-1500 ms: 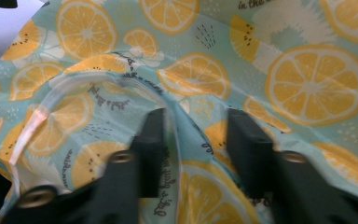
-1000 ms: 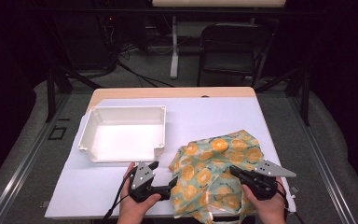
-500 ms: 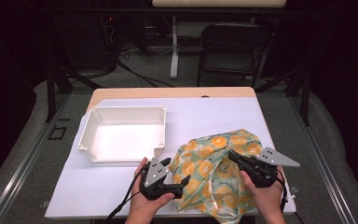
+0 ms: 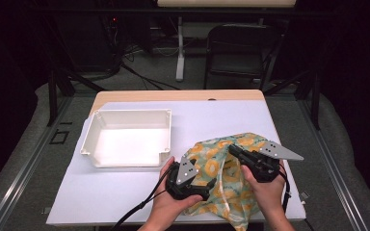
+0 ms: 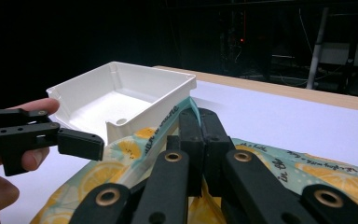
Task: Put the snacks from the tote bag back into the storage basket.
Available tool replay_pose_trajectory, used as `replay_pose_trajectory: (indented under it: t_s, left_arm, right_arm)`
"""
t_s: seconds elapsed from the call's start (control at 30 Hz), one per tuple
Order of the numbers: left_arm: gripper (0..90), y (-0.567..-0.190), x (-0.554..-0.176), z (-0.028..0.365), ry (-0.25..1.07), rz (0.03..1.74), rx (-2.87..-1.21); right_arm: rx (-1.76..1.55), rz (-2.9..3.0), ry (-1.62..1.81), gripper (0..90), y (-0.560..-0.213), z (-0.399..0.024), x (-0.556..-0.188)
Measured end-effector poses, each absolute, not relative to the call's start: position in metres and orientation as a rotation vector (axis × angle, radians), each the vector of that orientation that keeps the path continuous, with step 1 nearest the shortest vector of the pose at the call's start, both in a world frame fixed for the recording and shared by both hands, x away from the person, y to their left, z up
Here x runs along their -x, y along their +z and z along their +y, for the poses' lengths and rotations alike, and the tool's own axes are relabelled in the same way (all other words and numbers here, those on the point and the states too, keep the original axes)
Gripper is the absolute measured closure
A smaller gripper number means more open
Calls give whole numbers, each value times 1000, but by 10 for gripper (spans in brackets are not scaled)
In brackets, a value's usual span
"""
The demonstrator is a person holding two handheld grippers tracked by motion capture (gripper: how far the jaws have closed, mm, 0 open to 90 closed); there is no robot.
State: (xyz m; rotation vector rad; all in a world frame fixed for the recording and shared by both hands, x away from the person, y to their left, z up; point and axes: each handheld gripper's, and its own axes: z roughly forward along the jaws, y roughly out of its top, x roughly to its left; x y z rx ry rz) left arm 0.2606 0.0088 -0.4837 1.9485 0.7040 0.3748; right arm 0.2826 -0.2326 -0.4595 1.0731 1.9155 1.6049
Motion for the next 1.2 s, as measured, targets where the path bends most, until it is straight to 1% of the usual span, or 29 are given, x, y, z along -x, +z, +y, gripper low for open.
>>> replay_pose_trajectory:
  t_s: [0.13,0.27,0.3,0.33,0.4,0.43,0.47,0.53,0.57,0.63,0.7,0.73,0.8,0.97,1.07,1.13,1.17,1.2]
  left_arm:
    - [153,-487,-260,-5,349,694,-1980]
    - [162,-490,-260,-15,377,696,-2009]
    - [190,-490,-261,-16,385,713,-2006]
    - [238,-490,-262,-17,382,716,-2002]
    - [278,-490,-266,-17,384,715,-1995]
    - [324,-490,-267,-17,392,720,-1997]
    - [403,-490,-269,-17,395,728,-1991]
    - [512,-490,-272,-15,368,742,-1976]
    - [594,-490,-274,-14,359,745,-1971]
    - [718,-488,-279,-10,318,747,-1961]
    - [847,-486,-283,-6,303,739,-1954]
    - [888,-484,-284,-4,304,739,-1949]
    - [900,-480,-289,0,316,747,-1938]
    - [900,-471,-301,8,326,779,-1893]
    - [900,-466,-308,12,318,793,-1870]
    - [900,-462,-314,15,312,810,-1844]
    - [900,-460,-317,17,306,817,-1835]
    - [900,-459,-320,19,302,818,-1828]
  right_arm:
    - [-1063,1924,1613,900,-459,-233,-281]
    - [-1044,1930,1629,900,-458,-232,-277]
    - [-1035,1933,1633,900,-458,-231,-276]
    - [-1030,1941,1629,900,-457,-231,-274]
    - [-1015,1946,1642,900,-459,-231,-273]
    - [-1018,1947,1641,900,-459,-231,-272]
    - [-1016,1944,1644,900,-459,-232,-271]
    - [-1021,1943,1641,900,-460,-234,-270]
    - [-1020,1941,1642,900,-460,-235,-270]
    - [-1026,1935,1640,897,-460,-238,-269]
    - [-1041,1934,1628,878,-461,-241,-268]
    - [-1042,1932,1627,858,-463,-242,-268]
    - [-1058,1940,1614,802,-466,-245,-266]
    - [-1126,1983,1508,596,-481,-250,-262]
    - [-1168,1996,1452,506,-488,-252,-262]
    - [-1169,2023,1407,480,-491,-252,-262]
    - [-1172,2043,1370,480,-493,-252,-262]
    - [-1186,2057,1333,502,-496,-252,-262]
